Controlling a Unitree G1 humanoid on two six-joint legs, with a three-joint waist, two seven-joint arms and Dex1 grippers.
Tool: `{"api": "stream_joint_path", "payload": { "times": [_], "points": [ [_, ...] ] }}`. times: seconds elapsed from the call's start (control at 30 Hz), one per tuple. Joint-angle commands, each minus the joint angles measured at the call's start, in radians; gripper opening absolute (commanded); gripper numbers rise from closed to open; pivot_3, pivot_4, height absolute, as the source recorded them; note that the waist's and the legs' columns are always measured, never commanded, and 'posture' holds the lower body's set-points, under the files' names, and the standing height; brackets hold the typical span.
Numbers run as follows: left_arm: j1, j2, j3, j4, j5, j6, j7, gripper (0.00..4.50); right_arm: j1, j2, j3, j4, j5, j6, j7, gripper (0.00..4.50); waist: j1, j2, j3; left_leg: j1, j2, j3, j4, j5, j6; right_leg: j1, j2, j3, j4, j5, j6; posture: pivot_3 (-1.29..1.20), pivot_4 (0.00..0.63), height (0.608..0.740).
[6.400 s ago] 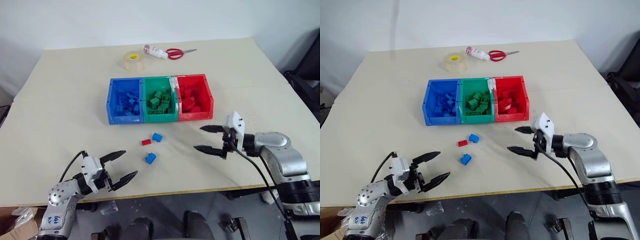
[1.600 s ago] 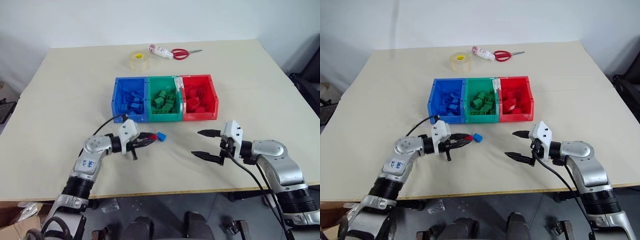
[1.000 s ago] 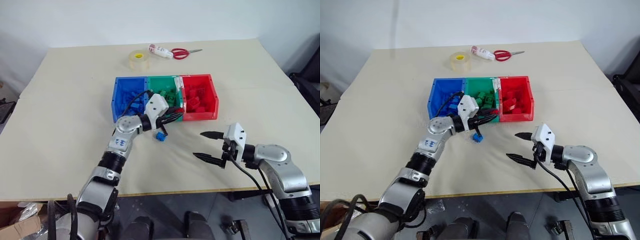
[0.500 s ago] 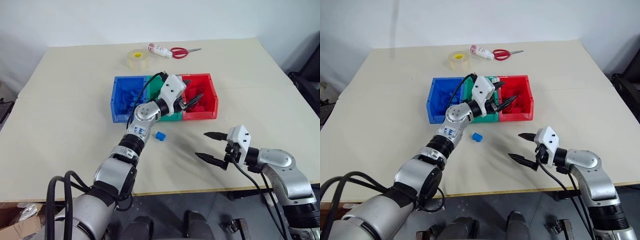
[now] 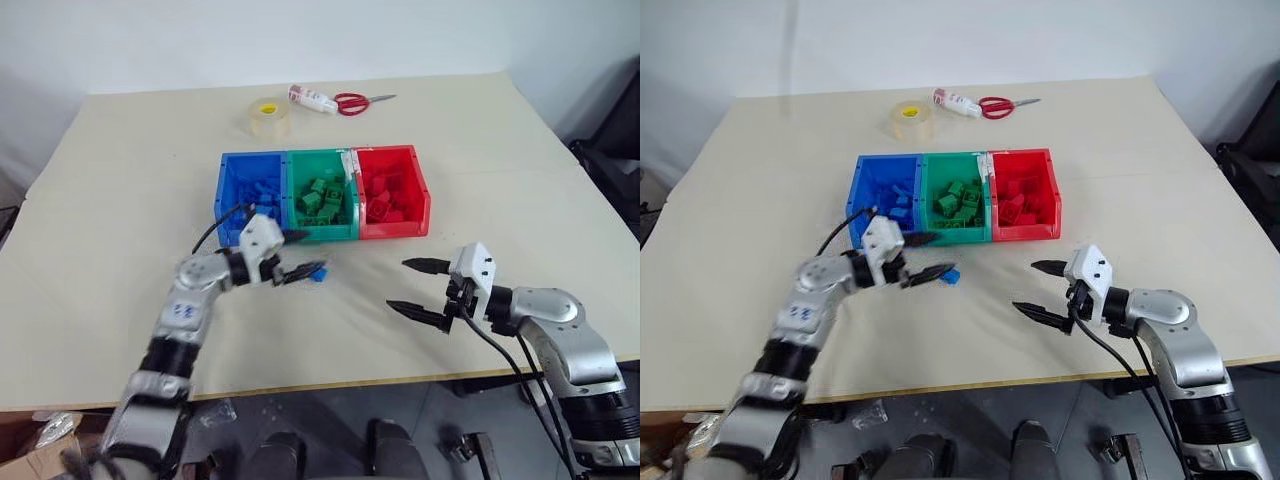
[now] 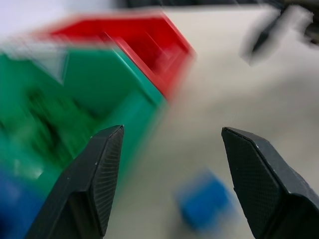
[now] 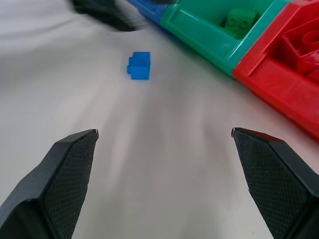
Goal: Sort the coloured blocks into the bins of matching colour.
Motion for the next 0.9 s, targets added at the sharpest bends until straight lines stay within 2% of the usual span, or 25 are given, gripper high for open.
{"api": "stream_joint_path", "payload": {
  "times": [0.03, 0.17, 0.3, 0.6, 0.83, 0.9],
  "points": [
    [0.113, 0.095, 0.059, -0.195, -0.086, 0.088, -0.049, 3.33, -0.038, 0.001, 0.001, 0.009, 0.007, -0.022, 0.029, 4.5, 0.002, 0.0, 0.0, 0.0, 0.0, 0.0, 0.0, 0.0, 0.0, 0.0, 0.0, 0.0, 0.0, 0.0, 0.0, 0.0, 0.15, 0.74],
    [0.235, 0.192, 0.106, -0.237, -0.093, 0.106, -0.07, 3.33, -0.063, 0.001, 0.011, 0.038, 0.004, -0.028, 0.052, 4.5, 0.004, 0.001, 0.0, 0.0, 0.0, -0.001, 0.0, 0.0, 0.0, 0.001, 0.0, 0.0, 0.0, 0.0, -0.001, 0.0, 0.15, 0.74],
    [0.277, 0.202, 0.129, -0.248, -0.098, 0.101, -0.043, 3.33, -0.082, 0.006, 0.016, 0.06, 0.001, -0.033, 0.068, 4.5, 0.007, 0.001, 0.0, 0.0, 0.0, -0.001, 0.0, 0.0, 0.0, 0.001, 0.0, -0.001, -0.001, 0.0, -0.001, 0.0, 0.15, 0.74],
    [0.15, 0.011, -0.004, -0.194, -0.016, 0.12, 0.119, 3.33, -0.101, 0.011, 0.025, 0.074, -0.003, -0.041, 0.066, 4.5, 0.004, 0.001, 0.0, 0.001, 0.0, 0.0, 0.001, 0.0, 0.0, 0.001, 0.0, -0.001, 0.0, 0.0, -0.001, 0.0, 0.15, 0.74],
    [0.032, -0.1, -0.095, 0.011, 0.082, 0.037, 0.179, 3.33, -0.042, 0.0, -0.003, 0.019, 0.006, -0.031, 0.036, 4.5, 0.005, 0.0, 0.0, 0.0, 0.0, 0.0, 0.001, 0.0, 0.0, 0.001, 0.0, -0.001, 0.0, 0.0, -0.001, 0.0, 0.15, 0.74],
    [0.008, -0.121, -0.093, 0.058, 0.081, 0.025, 0.183, 2.93, -0.021, -0.005, -0.014, -0.003, 0.011, -0.026, 0.027, 4.5, 0.005, 0.0, 0.0, 0.0, -0.001, 0.0, 0.002, 0.0, 0.0, 0.001, 0.0, -0.001, 0.0, 0.001, -0.001, 0.0, 0.15, 0.74]
  ]
}}
